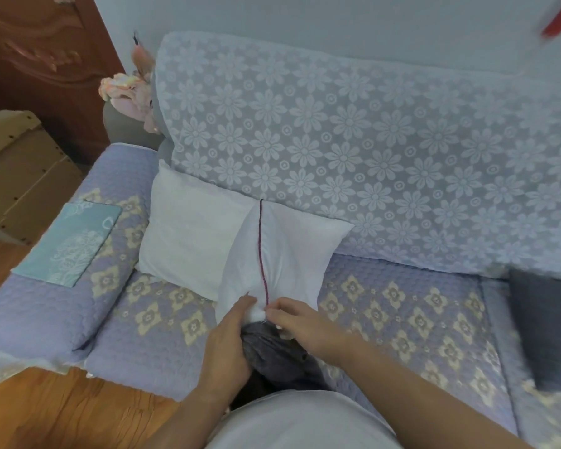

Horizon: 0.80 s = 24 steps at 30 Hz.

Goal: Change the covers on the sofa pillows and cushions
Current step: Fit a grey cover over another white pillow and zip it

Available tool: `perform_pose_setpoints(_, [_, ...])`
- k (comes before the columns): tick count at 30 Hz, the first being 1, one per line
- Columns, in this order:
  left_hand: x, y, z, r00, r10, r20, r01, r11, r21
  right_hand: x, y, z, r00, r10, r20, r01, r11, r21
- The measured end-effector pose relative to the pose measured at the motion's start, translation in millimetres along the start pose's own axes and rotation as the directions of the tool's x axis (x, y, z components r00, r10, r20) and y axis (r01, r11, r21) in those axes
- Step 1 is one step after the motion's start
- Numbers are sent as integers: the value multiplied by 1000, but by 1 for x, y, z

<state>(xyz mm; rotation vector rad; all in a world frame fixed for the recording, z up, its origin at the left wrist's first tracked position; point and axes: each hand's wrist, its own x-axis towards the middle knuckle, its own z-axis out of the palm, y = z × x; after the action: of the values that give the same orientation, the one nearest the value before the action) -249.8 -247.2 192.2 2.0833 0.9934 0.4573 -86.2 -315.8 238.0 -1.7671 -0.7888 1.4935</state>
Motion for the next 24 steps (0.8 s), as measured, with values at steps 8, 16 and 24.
perform_pose_setpoints(8, [9,8,5,994,-55,93,61,996,-59,-9,33,2,997,-57,-61,47,989,-144])
perform_pose_setpoints(16, [13,23,3,977,-211,30,213,956,-203,-18,40,-3,979,-191,-76,165,950,-265])
perform_pose_setpoints(24, [28,28,-12,902,-264,342,367,886,-284,-8,42,-9,836,-512,-195,328,753,-570])
